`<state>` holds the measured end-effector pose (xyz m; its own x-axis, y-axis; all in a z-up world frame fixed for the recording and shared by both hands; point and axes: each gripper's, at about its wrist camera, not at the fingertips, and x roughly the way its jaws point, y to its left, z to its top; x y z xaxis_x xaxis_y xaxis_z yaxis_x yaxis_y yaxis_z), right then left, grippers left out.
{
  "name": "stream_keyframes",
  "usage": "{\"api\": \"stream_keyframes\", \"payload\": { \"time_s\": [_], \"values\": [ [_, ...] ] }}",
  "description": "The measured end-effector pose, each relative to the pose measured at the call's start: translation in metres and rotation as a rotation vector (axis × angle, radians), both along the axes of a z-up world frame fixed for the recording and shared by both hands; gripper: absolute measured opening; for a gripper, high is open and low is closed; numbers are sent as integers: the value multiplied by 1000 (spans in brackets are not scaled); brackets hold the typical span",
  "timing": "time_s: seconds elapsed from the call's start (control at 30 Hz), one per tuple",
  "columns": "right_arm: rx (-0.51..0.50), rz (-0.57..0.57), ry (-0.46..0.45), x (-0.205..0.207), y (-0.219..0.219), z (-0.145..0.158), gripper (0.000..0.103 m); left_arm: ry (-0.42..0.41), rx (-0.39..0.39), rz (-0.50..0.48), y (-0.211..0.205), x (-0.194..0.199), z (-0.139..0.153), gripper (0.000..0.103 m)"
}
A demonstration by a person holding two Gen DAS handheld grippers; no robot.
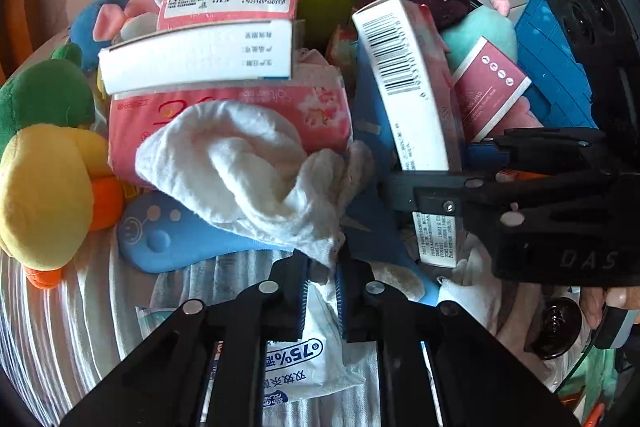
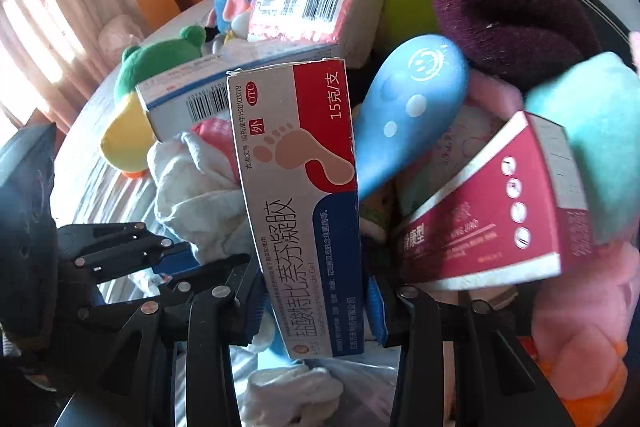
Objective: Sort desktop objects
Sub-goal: 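Grasp the white cloth with the left tool while the right tool grasps the foot-cream box, then carry the cloth and foot-cream box over the blue crate and open both tools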
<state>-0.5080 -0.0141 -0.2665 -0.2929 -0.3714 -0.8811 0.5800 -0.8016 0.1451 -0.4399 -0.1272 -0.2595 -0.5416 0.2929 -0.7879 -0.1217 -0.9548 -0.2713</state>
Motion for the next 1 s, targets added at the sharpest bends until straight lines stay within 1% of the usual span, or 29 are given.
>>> {"api": "stream_keyframes", "payload": {
  "time_s": [0.13,0.23,0.33,0.37,0.43,0.53,0.57,0.67,0.73,0.9,1.0],
  "values": [
    [-60,-52,39,14,14,23,40,33,-2,-23,-3,12,18,11],
    [-113,-99,55,21,27,40,40,76,-15,-43,-5,24,39,11],
    [-169,-150,69,30,42,60,40,128,-21,-65,-7,35,65,11],
    [-185,-166,77,33,44,67,40,146,-25,-73,-12,32,78,11],
    [-214,-194,105,43,46,81,40,185,-32,-93,-12,39,96,11],
    [-252,-244,163,62,64,110,40,245,-54,-142,-4,35,127,11],
    [-260,-264,183,66,62,118,40,262,-63,-160,0,26,139,11],
    [-287,-337,246,83,78,145,40,323,-89,-227,17,27,167,11],
    [-295,-397,291,98,93,163,40,365,-97,-277,34,31,180,11],
    [-277,-542,430,139,140,208,40,464,-112,-403,90,34,213,11],
    [-264,-619,512,164,171,234,40,517,-99,-477,132,40,236,11]
  ]
}}
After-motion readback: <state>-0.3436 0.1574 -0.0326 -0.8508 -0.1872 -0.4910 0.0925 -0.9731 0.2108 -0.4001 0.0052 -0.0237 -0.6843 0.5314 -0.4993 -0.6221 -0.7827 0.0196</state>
